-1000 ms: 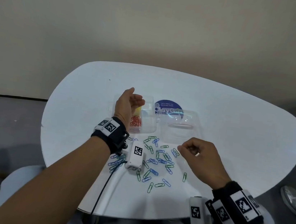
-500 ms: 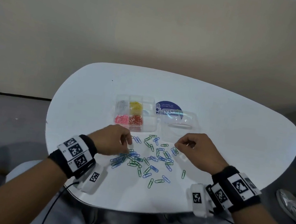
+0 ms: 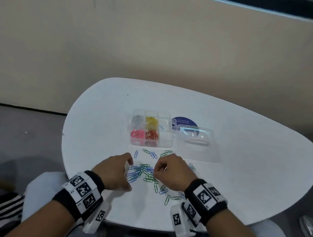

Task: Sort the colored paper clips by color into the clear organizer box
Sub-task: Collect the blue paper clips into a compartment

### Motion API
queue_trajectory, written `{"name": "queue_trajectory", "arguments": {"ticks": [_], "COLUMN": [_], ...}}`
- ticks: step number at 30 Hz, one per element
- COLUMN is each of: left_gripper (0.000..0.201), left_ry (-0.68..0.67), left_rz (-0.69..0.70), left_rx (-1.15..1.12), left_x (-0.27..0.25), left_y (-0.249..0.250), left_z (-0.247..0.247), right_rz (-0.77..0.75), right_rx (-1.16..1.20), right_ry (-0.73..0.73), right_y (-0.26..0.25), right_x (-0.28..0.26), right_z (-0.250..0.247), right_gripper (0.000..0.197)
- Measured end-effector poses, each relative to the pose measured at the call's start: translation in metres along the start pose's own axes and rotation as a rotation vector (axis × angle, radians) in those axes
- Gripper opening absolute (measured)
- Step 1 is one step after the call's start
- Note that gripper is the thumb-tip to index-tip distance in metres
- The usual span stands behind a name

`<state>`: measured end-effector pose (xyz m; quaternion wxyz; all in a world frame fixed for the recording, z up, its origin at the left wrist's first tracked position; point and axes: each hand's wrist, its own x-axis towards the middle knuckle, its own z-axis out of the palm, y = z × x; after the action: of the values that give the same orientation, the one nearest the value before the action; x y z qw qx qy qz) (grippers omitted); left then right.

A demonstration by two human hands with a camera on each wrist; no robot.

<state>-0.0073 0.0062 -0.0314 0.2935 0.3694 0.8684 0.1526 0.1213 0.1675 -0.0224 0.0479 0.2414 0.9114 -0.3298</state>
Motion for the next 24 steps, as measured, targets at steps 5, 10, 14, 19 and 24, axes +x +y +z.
{"name": "queue_trajectory", "arguments": {"ticks": [5, 10, 14, 19, 24], "left_gripper": [0.045, 0.03, 0.015, 0.011, 0.017], "left_ry": [0.072, 0.118, 0.122, 0.104, 0.123], "left_rz": [-0.002, -0.024, -0.02, -0.019, -0.008], "left_rx": [-0.062, -0.144, -0.132, -0.122, -0.151], "left_x": [0.003, 0.004, 0.005, 0.008, 0.009], "left_y": [0.0, -0.004, -0.007, -0.009, -0.011], "left_z": [0.01, 0.012, 0.011, 0.011, 0.009], "right_rz": [-0.004, 0.032, -0.075, -0.163, -0.136], "right_rx": [0.094, 0.123, 0.037, -0.156, -0.203], "right_ry": [0.065, 0.135, -0.036, -0.112, -0.099], "right_y": [-0.007, -0.005, -0.012, -0.026, -0.029], "right_x": [0.01, 0.023, 0.025, 0.033, 0.041], "right_z": [0.012, 0.01, 0.016, 0.022, 0.021], "right_gripper": [0.008, 0.009, 0.012, 0.025, 0.011]}}
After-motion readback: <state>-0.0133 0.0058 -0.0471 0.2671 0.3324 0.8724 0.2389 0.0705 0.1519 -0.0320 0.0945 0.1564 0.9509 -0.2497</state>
